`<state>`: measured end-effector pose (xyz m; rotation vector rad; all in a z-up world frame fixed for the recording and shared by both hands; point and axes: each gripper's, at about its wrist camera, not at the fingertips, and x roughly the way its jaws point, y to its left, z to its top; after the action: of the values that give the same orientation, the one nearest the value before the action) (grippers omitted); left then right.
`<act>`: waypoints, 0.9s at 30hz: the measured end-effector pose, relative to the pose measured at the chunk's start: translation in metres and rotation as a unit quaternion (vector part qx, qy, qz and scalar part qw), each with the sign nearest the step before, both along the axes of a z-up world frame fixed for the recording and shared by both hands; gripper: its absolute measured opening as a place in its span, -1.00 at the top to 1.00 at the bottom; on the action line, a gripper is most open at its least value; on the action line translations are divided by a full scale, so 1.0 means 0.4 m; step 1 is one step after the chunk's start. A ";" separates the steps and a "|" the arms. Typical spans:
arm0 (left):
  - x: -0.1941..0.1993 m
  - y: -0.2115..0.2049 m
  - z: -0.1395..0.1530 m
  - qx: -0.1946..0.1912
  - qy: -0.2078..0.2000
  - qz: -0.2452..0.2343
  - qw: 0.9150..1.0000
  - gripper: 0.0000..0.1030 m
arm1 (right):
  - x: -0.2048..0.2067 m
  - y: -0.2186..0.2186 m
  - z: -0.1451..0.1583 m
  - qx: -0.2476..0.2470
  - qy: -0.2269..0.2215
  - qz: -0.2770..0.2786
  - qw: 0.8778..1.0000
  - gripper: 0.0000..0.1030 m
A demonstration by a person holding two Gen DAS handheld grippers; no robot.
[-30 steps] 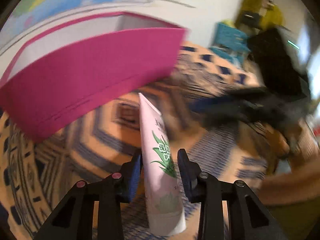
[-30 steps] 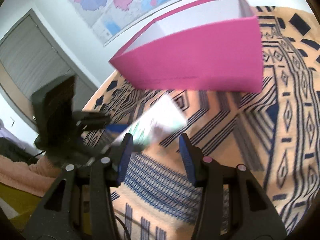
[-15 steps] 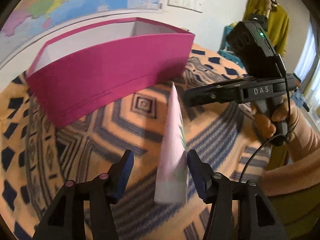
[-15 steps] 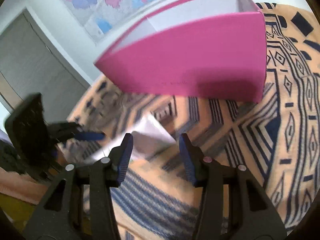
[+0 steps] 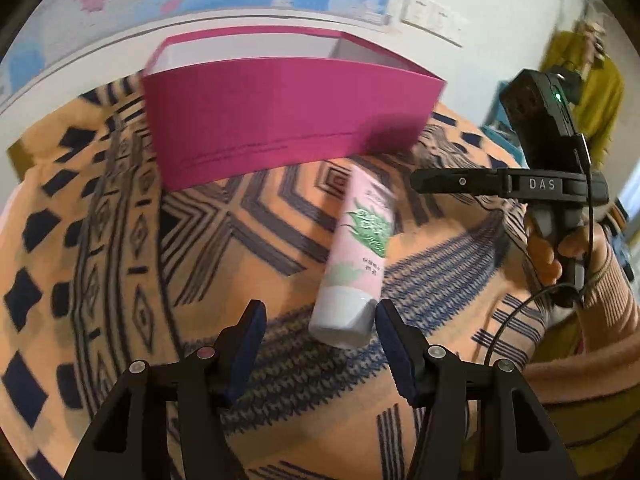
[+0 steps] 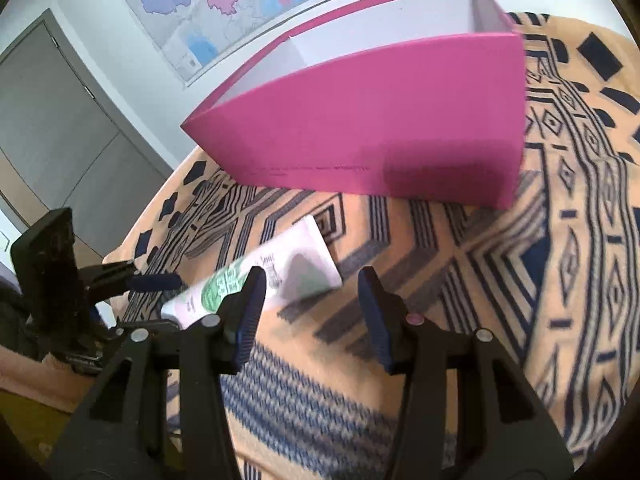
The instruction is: Organize rigid objects
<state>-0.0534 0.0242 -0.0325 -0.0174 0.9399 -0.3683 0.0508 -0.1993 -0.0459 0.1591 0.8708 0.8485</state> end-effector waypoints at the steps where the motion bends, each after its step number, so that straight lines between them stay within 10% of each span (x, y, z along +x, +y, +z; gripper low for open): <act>1: -0.003 0.007 0.002 -0.008 0.002 0.009 1.000 -0.08 | 0.007 0.011 -0.002 -0.001 0.002 0.002 1.000 0.02; 14: -0.013 -0.008 -0.004 -0.048 0.029 0.050 0.997 0.45 | 0.005 0.038 -0.024 -0.004 0.025 0.013 1.000 0.02; 27: 0.040 0.043 -0.010 -0.066 0.031 0.098 0.992 0.48 | -0.040 0.019 -0.035 0.017 0.042 0.013 0.999 0.11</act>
<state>-0.0375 0.0415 -0.0363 -0.2413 0.9648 -0.2469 0.0348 -0.1915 -0.0598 0.2155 0.9396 0.8862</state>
